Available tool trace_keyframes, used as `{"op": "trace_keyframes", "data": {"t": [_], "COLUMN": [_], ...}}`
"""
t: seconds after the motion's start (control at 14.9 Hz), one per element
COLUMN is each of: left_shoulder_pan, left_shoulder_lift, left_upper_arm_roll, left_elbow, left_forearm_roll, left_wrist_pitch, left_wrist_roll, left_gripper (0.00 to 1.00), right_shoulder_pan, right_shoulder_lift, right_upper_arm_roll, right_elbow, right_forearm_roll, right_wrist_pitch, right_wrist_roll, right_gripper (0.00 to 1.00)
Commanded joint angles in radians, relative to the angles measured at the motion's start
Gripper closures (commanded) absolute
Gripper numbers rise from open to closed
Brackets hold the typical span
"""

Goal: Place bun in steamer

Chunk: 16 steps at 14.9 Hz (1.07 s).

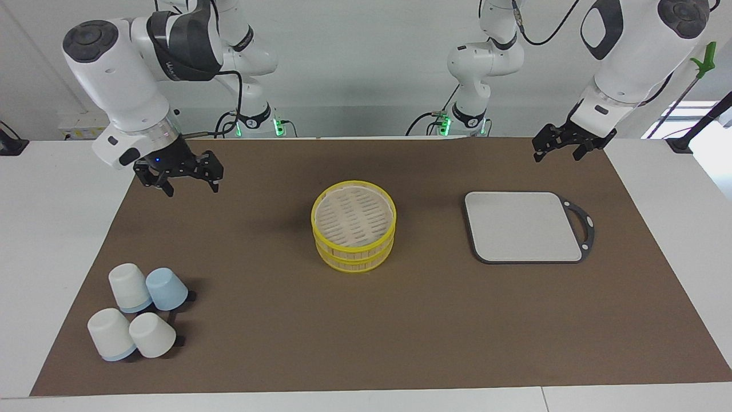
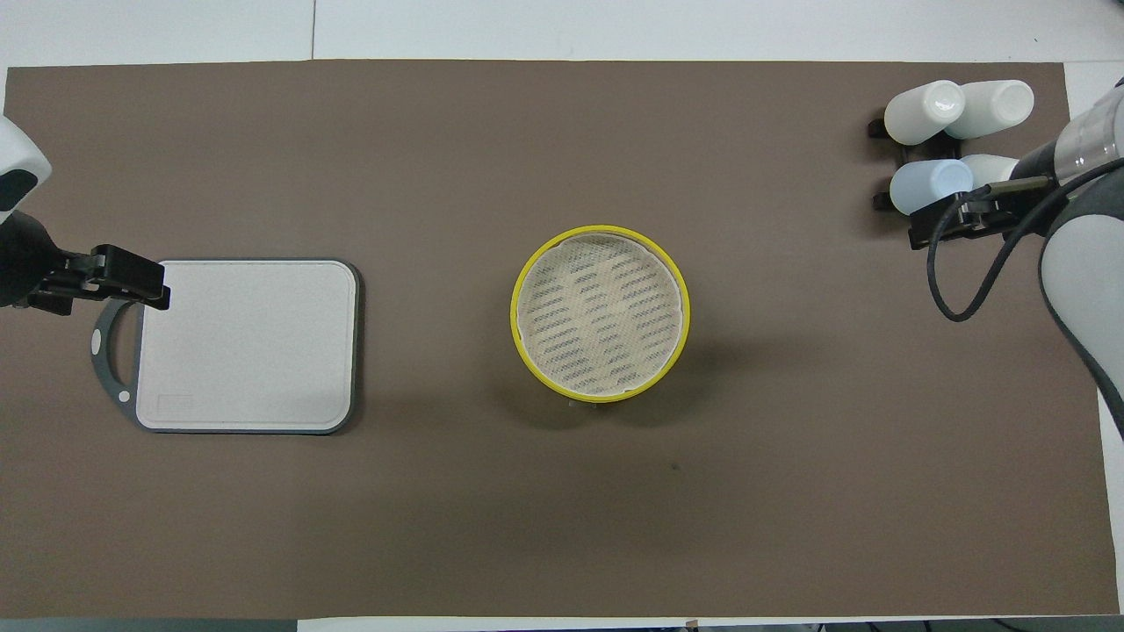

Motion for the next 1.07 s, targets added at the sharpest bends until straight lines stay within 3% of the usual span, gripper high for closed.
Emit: {"op": "trace_keyframes", "data": {"t": [0.0, 1.01], "left_shoulder_pan": [0.015, 0.015], "left_shoulder_lift": [-0.024, -0.024], "left_upper_arm_roll": [-0.011, -0.011], "left_elbow": [-0.03, -0.032], "left_forearm_roll": [0.015, 0.015], "left_wrist_pitch": [0.018, 0.018], "left_wrist_roll": [0.01, 0.01], "left_gripper": [0.0, 0.0], "right_shoulder_pan": [-0.058, -0.089], "right_shoulder_lift": [-0.029, -0.018], "right_upper_arm_roll": [0.014, 0.011], "right_elbow": [-0.039, -0.041], "right_forearm_roll": [0.007, 0.01], "right_wrist_pitch": [0.03, 0.041], "right_wrist_roll": [-0.063, -0.076], "right_gripper": [0.0, 0.0]}}
